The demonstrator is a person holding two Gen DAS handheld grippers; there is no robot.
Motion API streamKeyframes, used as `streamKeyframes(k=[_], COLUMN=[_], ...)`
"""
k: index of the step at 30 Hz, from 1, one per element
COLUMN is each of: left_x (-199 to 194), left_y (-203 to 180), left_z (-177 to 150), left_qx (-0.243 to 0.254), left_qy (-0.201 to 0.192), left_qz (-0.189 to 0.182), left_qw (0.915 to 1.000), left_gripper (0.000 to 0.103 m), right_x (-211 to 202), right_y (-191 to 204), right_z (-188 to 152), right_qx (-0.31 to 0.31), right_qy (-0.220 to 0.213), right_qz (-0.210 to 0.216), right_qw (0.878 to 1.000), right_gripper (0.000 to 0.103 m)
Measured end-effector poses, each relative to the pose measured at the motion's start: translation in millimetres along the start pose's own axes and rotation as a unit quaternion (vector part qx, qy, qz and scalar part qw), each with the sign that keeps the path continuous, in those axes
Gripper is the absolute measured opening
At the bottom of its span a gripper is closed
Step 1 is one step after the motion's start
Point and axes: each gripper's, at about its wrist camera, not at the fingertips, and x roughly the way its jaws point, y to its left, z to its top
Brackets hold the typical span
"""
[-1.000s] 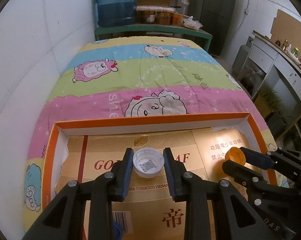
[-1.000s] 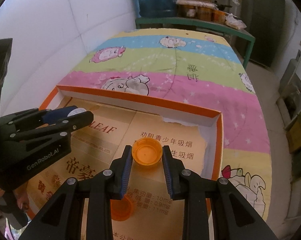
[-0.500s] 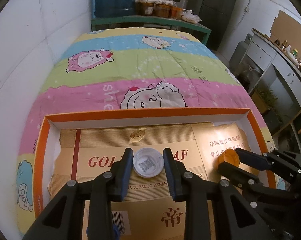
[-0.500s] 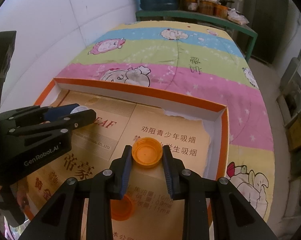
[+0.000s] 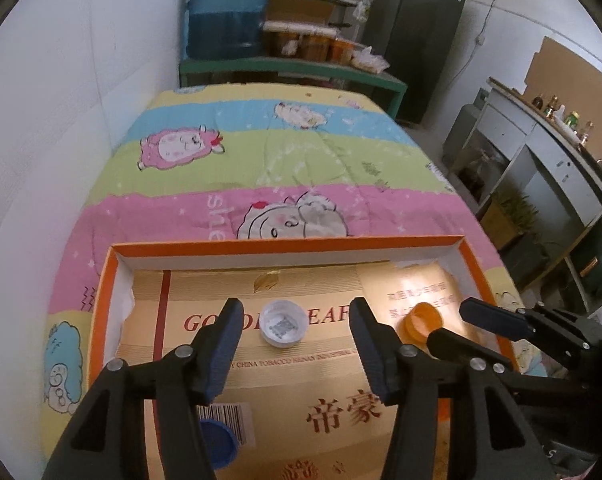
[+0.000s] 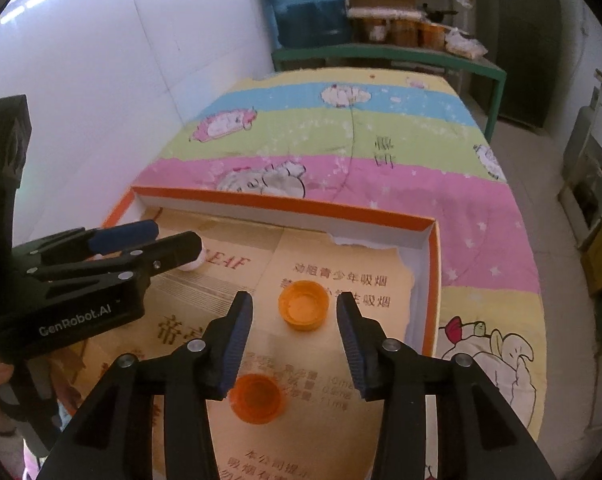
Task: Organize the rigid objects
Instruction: 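Lower the caps into the tray and open both tools, then withdraw both open tools from the tray toward the items on the bedspread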
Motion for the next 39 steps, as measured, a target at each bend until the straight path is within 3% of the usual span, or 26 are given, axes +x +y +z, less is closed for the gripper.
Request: streamKeyframes(k=[22, 39], left_x=[-112, -211], left_y=[-9, -7], left_z=[-28, -88], left_qx=[0.025, 0.033], left_qy=[-0.086, -0.133], left_qz=[-0.012, -0.015], left_qw=[0.9959, 0.9905], left_gripper=[0.055, 0.055], right_x=[-79, -154], right_y=[50, 106], right_z=[-29, -76], right_qx=[-0.014, -0.020], right_qy=[-0.039, -0.069], right_qz=[0.003, 0.016], right_qw=[0.999, 0.997], right_gripper=[0.045, 0.045])
